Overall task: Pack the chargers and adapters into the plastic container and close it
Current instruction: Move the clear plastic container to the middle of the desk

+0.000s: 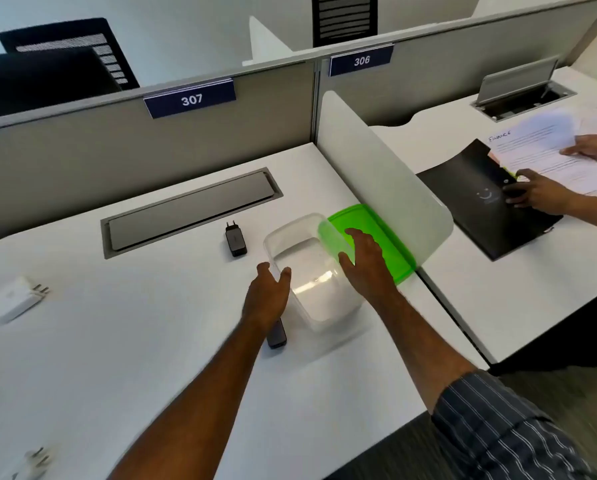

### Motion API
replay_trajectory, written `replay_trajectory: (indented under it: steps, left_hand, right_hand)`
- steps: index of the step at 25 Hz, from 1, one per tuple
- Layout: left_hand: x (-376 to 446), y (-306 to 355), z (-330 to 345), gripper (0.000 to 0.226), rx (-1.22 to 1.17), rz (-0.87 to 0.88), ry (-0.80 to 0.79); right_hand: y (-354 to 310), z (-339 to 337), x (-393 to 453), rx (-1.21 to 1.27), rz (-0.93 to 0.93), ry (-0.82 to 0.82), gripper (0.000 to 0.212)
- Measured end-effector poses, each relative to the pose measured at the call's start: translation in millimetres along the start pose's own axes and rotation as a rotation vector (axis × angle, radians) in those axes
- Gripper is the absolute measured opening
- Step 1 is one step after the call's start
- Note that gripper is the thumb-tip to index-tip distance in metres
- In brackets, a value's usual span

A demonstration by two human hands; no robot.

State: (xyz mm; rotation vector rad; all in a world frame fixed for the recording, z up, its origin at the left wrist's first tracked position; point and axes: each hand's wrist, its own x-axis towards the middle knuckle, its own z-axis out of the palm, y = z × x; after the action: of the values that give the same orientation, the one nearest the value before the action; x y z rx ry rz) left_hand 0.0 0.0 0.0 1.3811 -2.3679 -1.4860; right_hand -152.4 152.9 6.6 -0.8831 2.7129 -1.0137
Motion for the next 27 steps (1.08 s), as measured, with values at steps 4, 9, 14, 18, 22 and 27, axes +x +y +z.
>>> replay_trajectory:
  steps: [4,9,14,18,22,27]
  left_hand:
    - [1,-1,6,0.056,-0.017,-0.022,-0.045]
    - [-1,7,5,0.043,-0.056,-0.016,-0.034]
    - [-6,9,-3,0.040,-0.102,0.014,0.022]
    - [-14,6,-18,0.037,-0.155,0.057,0.059]
    - [-27,-3,-44,0.037,-0.138,0.098,0.136]
    - [-46,-26,-80,0.038,-0.133,0.115,0.219]
  right_hand:
    - [10,-5,0,0.015,0.059,-0.103,0.050]
    - [10,-3,2,0.139,0.079,-0.102,0.050]
    - [0,-8,5,0.200,0.053,-0.042,0.047]
    - [-14,-10,5,0.235,0.011,-0.023,0.045]
    - [-37,-3,-1,0.265,-0.017,-0.019,0.044]
    - [-66,16,-18,0.300,-0.033,-0.054,0.045]
